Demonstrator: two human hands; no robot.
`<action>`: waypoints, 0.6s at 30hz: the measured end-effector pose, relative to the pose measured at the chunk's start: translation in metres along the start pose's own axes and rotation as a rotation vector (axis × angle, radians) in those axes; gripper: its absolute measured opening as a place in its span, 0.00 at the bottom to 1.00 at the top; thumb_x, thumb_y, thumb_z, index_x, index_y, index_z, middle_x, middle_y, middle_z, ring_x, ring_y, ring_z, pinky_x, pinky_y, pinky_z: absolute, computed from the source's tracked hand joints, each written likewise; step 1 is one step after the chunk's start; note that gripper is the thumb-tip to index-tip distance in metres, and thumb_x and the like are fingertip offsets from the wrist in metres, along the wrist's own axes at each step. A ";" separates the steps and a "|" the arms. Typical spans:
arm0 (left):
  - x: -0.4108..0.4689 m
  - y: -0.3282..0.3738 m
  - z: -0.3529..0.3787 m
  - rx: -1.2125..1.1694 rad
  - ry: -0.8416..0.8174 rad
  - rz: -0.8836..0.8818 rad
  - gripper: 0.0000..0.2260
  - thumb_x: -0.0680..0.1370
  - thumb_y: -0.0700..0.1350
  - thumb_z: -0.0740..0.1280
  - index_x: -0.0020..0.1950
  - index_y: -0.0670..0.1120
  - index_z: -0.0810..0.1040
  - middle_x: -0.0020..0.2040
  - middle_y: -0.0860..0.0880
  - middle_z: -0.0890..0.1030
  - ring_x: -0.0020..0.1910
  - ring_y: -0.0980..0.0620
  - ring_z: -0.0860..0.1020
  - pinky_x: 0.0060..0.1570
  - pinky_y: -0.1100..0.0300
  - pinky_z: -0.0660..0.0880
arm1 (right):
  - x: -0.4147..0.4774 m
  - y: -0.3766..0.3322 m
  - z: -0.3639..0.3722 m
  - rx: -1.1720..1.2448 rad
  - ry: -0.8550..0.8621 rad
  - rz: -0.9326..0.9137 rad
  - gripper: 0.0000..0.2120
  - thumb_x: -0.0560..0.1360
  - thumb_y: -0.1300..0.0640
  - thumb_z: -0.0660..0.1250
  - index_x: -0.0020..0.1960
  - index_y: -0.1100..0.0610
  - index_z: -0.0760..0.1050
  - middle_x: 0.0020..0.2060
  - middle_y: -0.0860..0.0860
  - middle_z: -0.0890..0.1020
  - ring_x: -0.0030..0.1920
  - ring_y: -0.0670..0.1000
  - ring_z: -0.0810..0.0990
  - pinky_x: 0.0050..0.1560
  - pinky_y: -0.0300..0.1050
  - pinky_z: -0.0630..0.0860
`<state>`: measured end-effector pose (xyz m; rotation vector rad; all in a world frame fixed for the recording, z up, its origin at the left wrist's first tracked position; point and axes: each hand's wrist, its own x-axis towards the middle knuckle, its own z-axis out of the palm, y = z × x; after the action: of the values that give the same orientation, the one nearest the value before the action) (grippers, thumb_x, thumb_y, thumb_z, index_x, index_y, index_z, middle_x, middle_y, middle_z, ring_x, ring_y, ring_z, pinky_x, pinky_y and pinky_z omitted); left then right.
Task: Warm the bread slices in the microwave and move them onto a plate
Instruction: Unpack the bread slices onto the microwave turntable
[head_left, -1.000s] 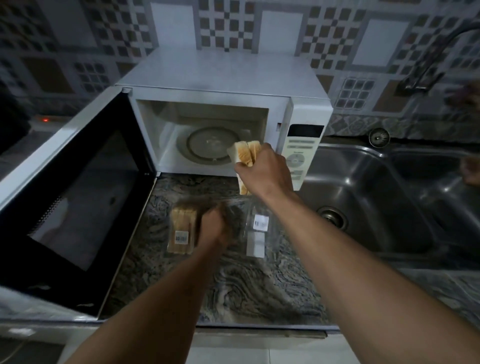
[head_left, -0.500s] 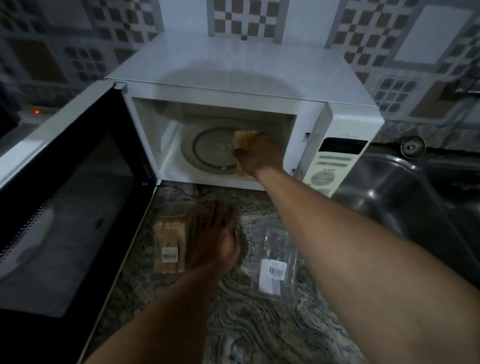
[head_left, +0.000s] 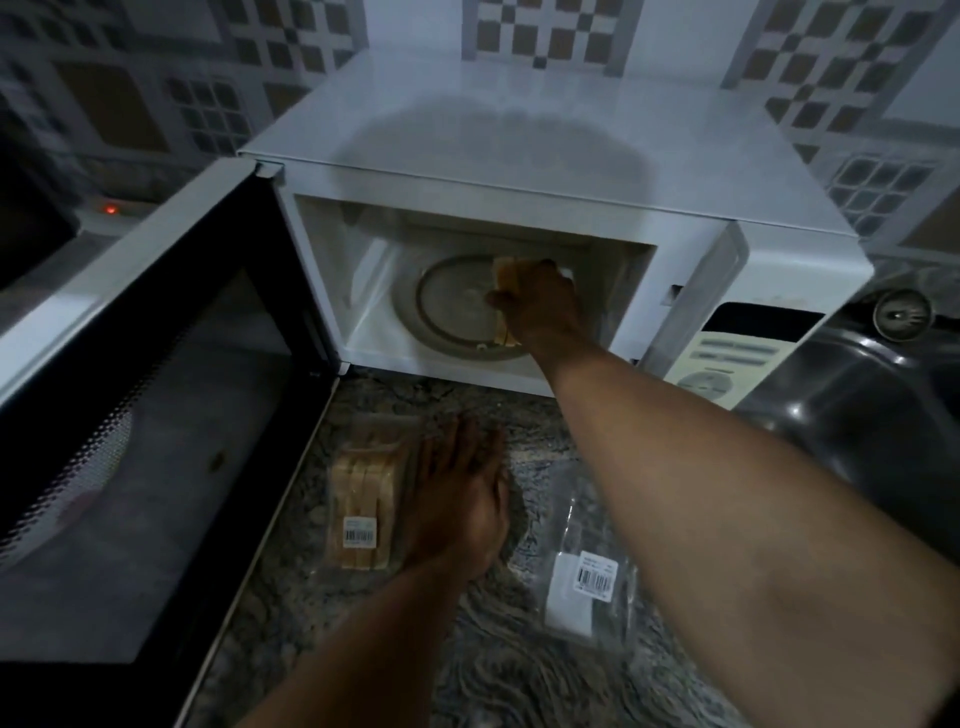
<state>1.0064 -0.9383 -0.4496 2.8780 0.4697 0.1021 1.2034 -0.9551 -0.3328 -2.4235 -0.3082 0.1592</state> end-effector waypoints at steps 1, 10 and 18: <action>0.000 0.000 0.000 0.002 0.002 0.000 0.30 0.78 0.55 0.40 0.79 0.54 0.59 0.80 0.46 0.56 0.80 0.46 0.51 0.76 0.45 0.53 | -0.001 0.000 0.000 -0.011 0.001 -0.011 0.29 0.76 0.46 0.72 0.69 0.60 0.69 0.62 0.56 0.79 0.62 0.56 0.78 0.50 0.44 0.71; 0.002 -0.001 0.000 0.020 0.001 0.004 0.27 0.79 0.54 0.45 0.79 0.54 0.59 0.80 0.46 0.57 0.80 0.46 0.51 0.77 0.46 0.51 | -0.026 0.002 -0.013 -0.112 0.021 -0.091 0.28 0.78 0.45 0.69 0.70 0.60 0.69 0.61 0.57 0.79 0.62 0.58 0.78 0.50 0.46 0.71; 0.005 0.012 -0.024 -0.076 -0.274 -0.093 0.25 0.83 0.52 0.50 0.80 0.57 0.47 0.81 0.50 0.40 0.79 0.46 0.41 0.76 0.47 0.45 | -0.077 -0.009 -0.031 -0.205 -0.014 -0.087 0.23 0.80 0.46 0.65 0.68 0.60 0.70 0.60 0.58 0.79 0.58 0.60 0.79 0.46 0.46 0.70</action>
<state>1.0120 -0.9426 -0.4231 2.7333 0.5308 -0.2793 1.1339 -0.9873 -0.3006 -2.6064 -0.4555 0.1096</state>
